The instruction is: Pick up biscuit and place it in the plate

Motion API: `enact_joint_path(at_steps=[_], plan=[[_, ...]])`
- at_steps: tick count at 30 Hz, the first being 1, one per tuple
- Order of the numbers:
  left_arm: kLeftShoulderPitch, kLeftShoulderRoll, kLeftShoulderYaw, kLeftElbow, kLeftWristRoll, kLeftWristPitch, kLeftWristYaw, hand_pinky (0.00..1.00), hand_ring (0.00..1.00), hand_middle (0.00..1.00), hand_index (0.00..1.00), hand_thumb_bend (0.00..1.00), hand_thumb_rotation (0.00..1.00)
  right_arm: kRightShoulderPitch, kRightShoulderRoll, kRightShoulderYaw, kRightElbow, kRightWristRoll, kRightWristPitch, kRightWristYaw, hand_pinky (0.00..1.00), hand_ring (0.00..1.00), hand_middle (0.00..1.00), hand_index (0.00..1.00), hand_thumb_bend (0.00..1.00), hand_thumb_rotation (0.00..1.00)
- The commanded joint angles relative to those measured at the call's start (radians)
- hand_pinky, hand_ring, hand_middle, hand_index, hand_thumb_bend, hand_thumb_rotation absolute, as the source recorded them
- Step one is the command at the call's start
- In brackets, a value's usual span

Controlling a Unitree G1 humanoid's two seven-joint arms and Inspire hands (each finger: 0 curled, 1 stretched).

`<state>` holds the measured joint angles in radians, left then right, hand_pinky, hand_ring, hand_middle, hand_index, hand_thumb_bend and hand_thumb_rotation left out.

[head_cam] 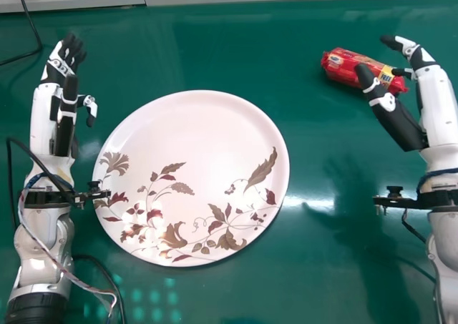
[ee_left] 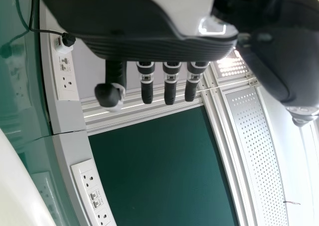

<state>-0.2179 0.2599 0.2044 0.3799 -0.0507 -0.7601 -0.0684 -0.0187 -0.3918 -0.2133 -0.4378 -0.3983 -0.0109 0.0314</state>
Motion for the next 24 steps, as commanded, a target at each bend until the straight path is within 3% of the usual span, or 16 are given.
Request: enact_joint_path(at_steps=[1,11,18,20,22,24], plan=[[0.072,-0.074,-0.034,0.094,0.012,-0.021,0.005,0.00,1.00,1.00,1.00,1.00,0.87,-0.003,-0.007,-0.010,-0.015,0.014,0.005,0.010,0.73,0.88,0.93,0.90,0.92,0.29],[0.068,-0.079,-0.035,0.091,0.002,-0.013,0.002,0.00,1.00,1.00,1.00,1.00,0.86,-0.019,-0.034,-0.007,-0.023,-0.001,0.041,0.047,0.74,0.89,0.94,0.92,0.92,0.29],[0.060,-0.078,-0.036,0.100,0.014,-0.018,0.010,0.00,1.00,1.00,1.00,1.00,0.86,-0.140,-0.181,-0.019,0.029,-0.017,0.135,0.173,0.76,0.90,0.95,0.93,0.98,0.36],[0.058,-0.078,-0.035,0.104,0.016,-0.020,0.012,0.00,1.00,1.00,1.00,1.00,0.86,-0.196,-0.229,-0.012,0.074,-0.018,0.151,0.207,0.83,0.92,0.95,0.93,0.99,0.37],[0.057,-0.077,-0.033,0.114,0.014,-0.026,0.011,0.00,1.00,1.00,1.00,1.00,0.86,-0.249,-0.268,-0.003,0.129,-0.016,0.155,0.230,0.89,0.93,0.95,0.93,0.98,0.34],[0.056,-0.076,-0.031,0.118,0.013,-0.029,0.011,0.00,1.00,1.00,1.00,1.00,0.86,-0.290,-0.293,0.010,0.170,-0.025,0.163,0.241,0.84,0.91,0.95,0.92,0.99,0.30]])
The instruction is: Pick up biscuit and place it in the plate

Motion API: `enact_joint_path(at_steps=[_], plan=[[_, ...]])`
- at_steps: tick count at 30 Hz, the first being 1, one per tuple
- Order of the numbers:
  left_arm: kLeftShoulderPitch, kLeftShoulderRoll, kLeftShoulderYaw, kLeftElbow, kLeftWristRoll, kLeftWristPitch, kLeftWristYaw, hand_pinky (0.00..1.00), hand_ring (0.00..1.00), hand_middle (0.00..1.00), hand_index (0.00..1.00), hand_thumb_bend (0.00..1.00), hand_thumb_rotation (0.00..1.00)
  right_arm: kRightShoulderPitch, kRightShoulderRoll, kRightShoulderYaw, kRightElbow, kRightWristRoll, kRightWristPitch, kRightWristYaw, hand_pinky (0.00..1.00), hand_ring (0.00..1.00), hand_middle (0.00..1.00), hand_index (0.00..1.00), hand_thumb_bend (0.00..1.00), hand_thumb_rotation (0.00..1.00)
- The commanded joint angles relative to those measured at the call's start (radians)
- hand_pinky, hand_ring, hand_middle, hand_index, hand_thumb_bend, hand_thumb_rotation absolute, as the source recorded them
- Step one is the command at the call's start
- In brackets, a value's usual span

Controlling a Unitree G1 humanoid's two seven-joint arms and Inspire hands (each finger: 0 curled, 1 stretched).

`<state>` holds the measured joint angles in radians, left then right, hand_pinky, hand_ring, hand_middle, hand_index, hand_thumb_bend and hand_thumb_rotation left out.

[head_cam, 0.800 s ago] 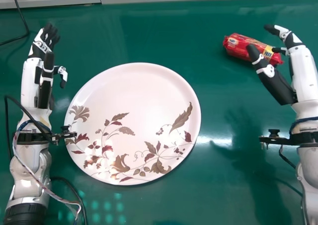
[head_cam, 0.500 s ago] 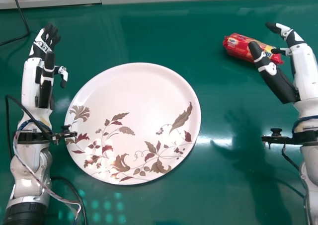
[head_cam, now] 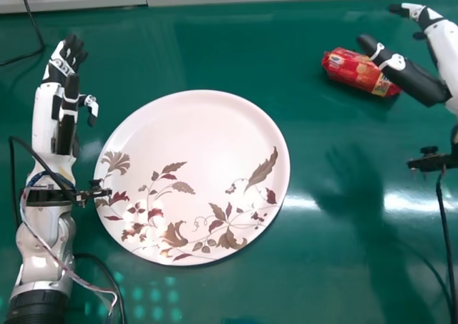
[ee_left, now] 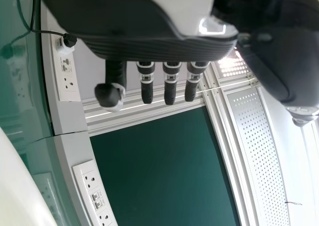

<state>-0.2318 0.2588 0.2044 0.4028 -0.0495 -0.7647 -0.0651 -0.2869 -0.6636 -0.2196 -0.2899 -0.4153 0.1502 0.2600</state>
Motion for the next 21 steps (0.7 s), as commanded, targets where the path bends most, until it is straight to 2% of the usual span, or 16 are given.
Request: enact_joint_path(at_steps=[1,4,8,12,16,21], plan=[[0.070,-0.074,-0.031,0.098,0.011,-0.029,0.007,0.00,1.00,1.00,1.00,1.00,0.86,-0.046,-0.033,0.025,0.048,-0.010,0.010,0.022,0.83,0.91,0.94,0.91,0.99,0.30],[0.070,-0.072,-0.029,0.108,-0.005,-0.043,-0.008,0.00,1.00,1.00,1.00,1.00,0.85,-0.111,-0.072,0.056,0.129,-0.028,0.016,0.040,0.75,0.90,0.96,0.92,1.00,0.32],[0.070,-0.062,-0.026,0.116,-0.010,-0.055,-0.019,0.00,1.00,1.00,1.00,1.00,0.85,-0.178,-0.113,0.086,0.275,-0.027,-0.055,0.033,0.77,0.91,0.96,0.92,1.00,0.35],[0.067,-0.053,-0.022,0.132,-0.007,-0.067,-0.025,0.00,1.00,1.00,1.00,1.00,0.87,-0.244,-0.152,0.130,0.373,-0.038,-0.057,0.080,0.78,0.92,0.99,0.95,1.00,0.38],[0.065,-0.052,-0.021,0.132,-0.011,-0.065,-0.030,0.00,1.00,1.00,1.00,1.00,0.86,-0.319,-0.176,0.174,0.481,-0.028,-0.062,0.139,0.84,0.96,1.00,0.98,1.00,0.39],[0.070,-0.053,-0.020,0.113,-0.006,-0.047,-0.022,0.00,1.00,1.00,1.00,1.00,0.86,-0.413,-0.195,0.245,0.627,-0.043,-0.102,0.196,0.92,1.00,1.00,0.99,1.00,0.45]])
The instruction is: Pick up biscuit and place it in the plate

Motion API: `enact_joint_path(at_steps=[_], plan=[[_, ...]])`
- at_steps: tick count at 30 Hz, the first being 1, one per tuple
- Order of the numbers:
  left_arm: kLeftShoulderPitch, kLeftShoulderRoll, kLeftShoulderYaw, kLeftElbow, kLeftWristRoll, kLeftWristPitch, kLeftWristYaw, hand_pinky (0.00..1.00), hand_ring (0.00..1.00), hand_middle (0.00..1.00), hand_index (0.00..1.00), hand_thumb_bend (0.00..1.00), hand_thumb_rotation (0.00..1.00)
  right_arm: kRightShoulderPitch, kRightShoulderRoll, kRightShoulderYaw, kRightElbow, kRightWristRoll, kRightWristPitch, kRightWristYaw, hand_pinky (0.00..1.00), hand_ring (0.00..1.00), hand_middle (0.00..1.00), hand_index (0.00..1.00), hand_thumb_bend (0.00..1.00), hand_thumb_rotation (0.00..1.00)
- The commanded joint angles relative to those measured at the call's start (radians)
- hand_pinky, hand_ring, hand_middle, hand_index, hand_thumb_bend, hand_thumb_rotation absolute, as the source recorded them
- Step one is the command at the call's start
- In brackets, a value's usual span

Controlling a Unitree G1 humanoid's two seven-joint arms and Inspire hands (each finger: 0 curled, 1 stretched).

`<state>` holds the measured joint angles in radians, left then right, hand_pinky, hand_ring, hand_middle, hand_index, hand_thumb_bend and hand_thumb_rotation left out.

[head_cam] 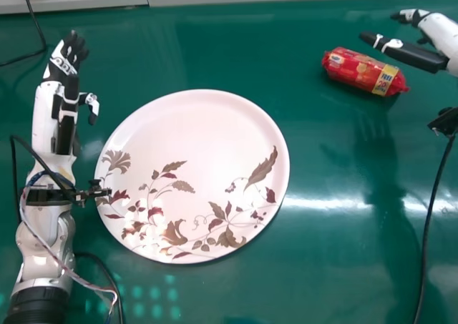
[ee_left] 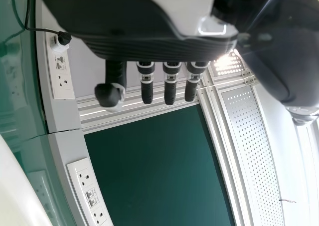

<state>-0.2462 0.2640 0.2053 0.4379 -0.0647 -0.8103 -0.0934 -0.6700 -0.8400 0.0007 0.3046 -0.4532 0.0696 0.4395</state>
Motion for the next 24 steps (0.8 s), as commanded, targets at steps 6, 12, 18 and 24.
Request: enact_joint_path(at_steps=[6,12,18,24], plan=[[0.095,-0.056,-0.023,0.049,0.032,0.019,0.028,0.00,1.00,1.00,1.00,1.00,0.88,-0.094,-0.030,0.120,0.141,-0.064,-0.092,0.040,0.87,0.97,1.00,0.99,1.00,0.44],[0.101,-0.054,-0.022,0.032,0.035,0.029,0.035,0.00,1.00,1.00,1.00,1.00,0.87,-0.133,-0.016,0.189,0.175,-0.113,-0.078,0.076,0.89,0.97,1.00,0.99,1.00,0.41],[0.103,-0.052,-0.023,0.021,0.033,0.036,0.036,0.00,1.00,1.00,1.00,1.00,0.87,-0.154,-0.005,0.228,0.194,-0.136,-0.066,0.103,0.83,0.94,0.99,0.99,1.00,0.42],[0.109,-0.050,-0.023,0.013,0.036,0.045,0.036,0.00,1.00,1.00,1.00,1.00,0.87,-0.158,-0.010,0.244,0.208,-0.144,-0.072,0.095,0.88,0.97,1.00,1.00,1.00,0.45]])
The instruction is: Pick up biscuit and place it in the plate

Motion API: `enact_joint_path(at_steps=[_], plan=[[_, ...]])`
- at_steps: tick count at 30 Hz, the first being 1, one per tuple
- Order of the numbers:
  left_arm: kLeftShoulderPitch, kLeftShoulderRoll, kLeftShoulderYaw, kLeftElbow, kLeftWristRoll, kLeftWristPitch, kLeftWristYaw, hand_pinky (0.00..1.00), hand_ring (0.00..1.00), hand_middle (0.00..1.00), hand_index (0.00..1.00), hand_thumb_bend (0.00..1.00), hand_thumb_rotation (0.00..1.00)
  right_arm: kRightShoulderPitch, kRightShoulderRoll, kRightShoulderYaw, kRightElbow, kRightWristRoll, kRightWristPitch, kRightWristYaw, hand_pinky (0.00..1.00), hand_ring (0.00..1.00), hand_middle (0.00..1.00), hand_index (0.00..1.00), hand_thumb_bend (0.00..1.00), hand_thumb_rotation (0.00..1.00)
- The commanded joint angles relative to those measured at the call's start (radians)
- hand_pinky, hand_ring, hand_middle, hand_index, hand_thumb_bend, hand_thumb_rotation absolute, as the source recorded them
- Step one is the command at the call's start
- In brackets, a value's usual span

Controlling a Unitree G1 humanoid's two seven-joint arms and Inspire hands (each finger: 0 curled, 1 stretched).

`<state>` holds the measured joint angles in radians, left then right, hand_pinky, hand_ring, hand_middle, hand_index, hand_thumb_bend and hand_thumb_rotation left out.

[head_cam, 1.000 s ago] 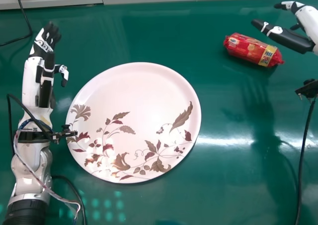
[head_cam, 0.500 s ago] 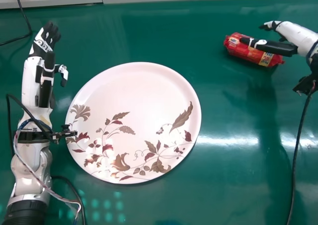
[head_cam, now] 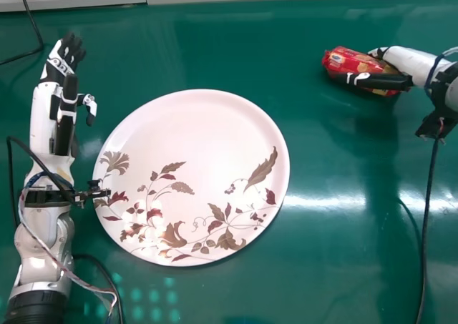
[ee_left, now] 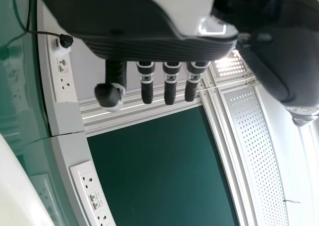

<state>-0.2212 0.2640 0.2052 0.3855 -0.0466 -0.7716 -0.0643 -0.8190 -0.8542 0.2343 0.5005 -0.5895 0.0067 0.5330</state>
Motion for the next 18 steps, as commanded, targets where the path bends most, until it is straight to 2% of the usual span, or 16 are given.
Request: enact_joint_path(at_steps=[1,6,13,18], plan=[[0.085,-0.050,-0.023,0.063,0.019,0.008,0.008,0.00,1.00,1.00,1.00,1.00,0.87,-0.010,0.003,0.011,0.019,-0.007,-0.016,-0.002,0.88,0.97,1.00,1.00,1.00,0.45],[0.084,-0.051,-0.021,0.064,0.016,0.009,0.006,0.00,1.00,1.00,1.00,1.00,0.87,-0.014,-0.004,0.011,0.031,-0.009,-0.018,0.000,0.90,0.98,1.00,1.00,1.00,0.46],[0.085,-0.051,-0.021,0.064,0.020,0.012,0.009,0.00,1.00,1.00,1.00,1.00,0.87,-0.025,-0.009,0.011,0.050,-0.017,-0.005,0.015,0.79,0.91,0.96,1.00,1.00,0.47],[0.089,-0.051,-0.022,0.055,0.017,0.017,0.007,0.00,1.00,1.00,1.00,1.00,0.87,-0.028,-0.013,0.004,0.073,-0.004,-0.022,0.015,0.86,0.96,0.99,1.00,1.00,0.43]])
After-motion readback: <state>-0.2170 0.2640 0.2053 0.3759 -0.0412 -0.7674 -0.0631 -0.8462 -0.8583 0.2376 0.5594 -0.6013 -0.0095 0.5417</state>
